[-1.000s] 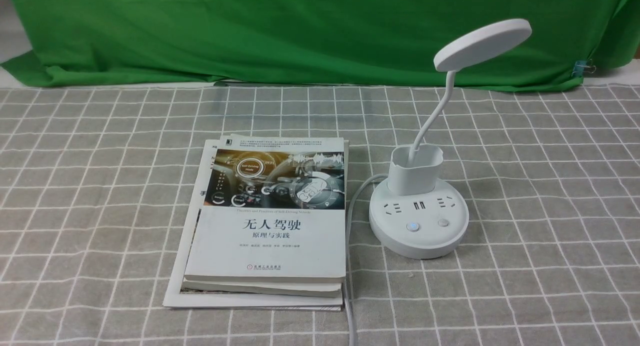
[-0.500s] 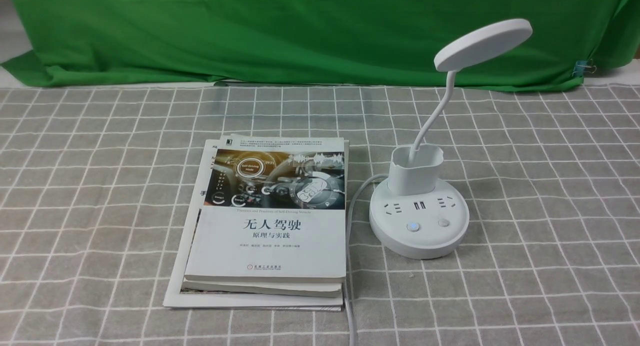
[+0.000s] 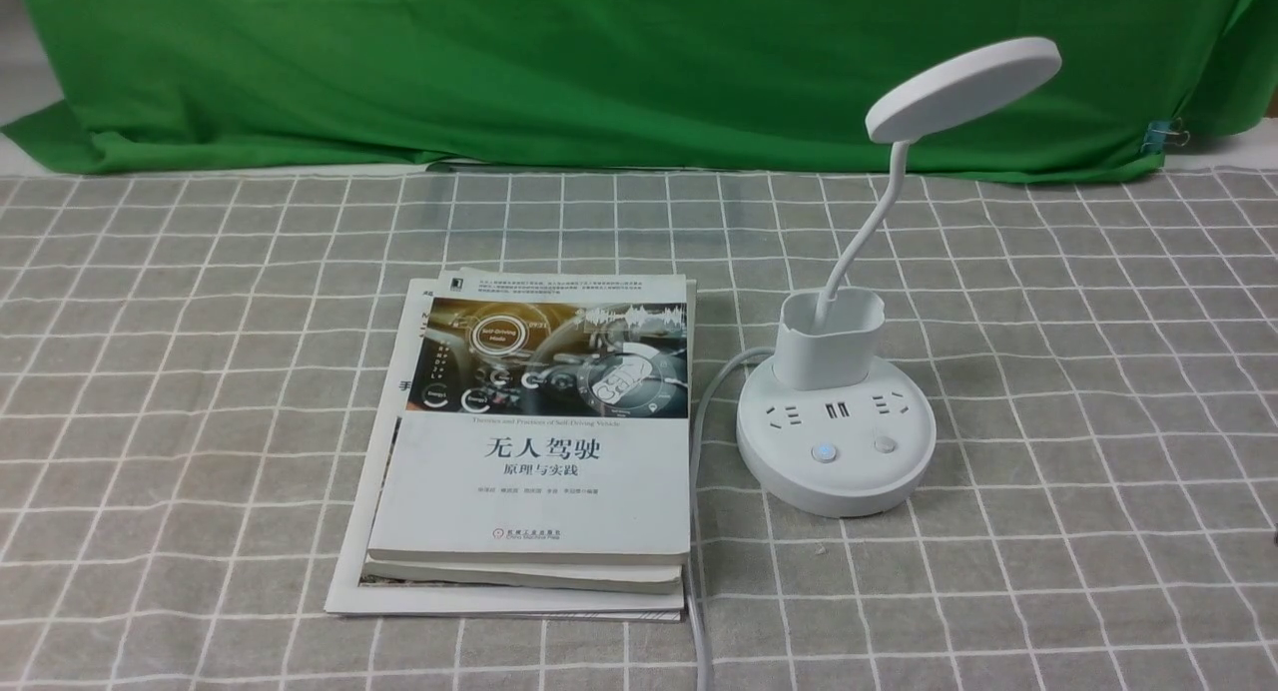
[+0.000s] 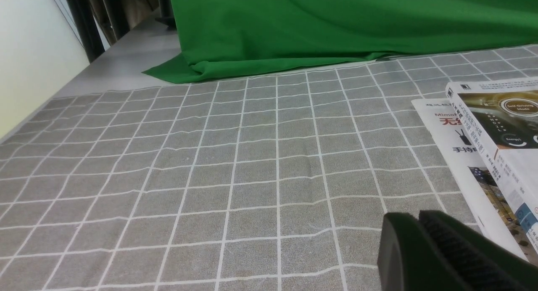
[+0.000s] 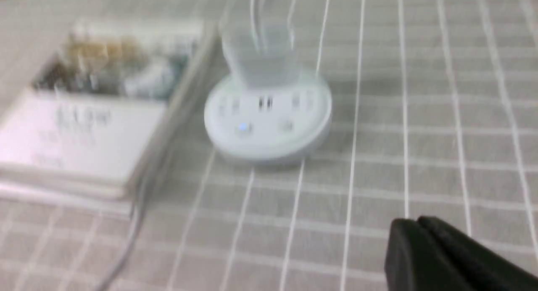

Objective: Turn on the desk lamp on the grey coffee tablecloth with your hand.
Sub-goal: 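Press the button on the base of the white desk lamp with the right gripper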

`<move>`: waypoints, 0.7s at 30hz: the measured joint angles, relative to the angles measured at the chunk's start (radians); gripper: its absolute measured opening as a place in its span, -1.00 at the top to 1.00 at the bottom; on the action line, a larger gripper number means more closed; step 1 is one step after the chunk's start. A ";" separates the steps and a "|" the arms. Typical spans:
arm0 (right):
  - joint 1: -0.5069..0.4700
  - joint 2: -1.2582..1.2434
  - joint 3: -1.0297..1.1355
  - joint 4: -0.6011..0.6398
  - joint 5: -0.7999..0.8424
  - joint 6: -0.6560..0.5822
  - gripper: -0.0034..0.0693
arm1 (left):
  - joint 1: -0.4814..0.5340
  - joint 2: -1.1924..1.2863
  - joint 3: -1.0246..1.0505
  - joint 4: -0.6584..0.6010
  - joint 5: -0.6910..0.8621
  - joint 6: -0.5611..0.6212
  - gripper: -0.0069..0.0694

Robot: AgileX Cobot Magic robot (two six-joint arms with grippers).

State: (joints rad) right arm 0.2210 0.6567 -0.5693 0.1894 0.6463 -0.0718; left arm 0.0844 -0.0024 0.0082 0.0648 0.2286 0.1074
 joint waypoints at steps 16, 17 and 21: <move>0.115 0.854 -0.453 -0.001 0.057 -0.135 0.81 | 0.000 0.000 0.000 0.000 0.000 0.000 0.77; 0.118 0.884 -0.468 -0.001 0.056 -0.137 0.81 | 0.000 0.000 0.000 0.000 0.000 0.000 0.77; 0.130 0.993 -0.546 -0.001 0.055 -0.147 0.81 | 0.000 0.000 0.000 0.000 0.000 0.000 0.77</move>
State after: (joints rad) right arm 0.3511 1.6495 -1.1157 0.1884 0.7012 -0.2193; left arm 0.0844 -0.0024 0.0082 0.0648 0.2286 0.1074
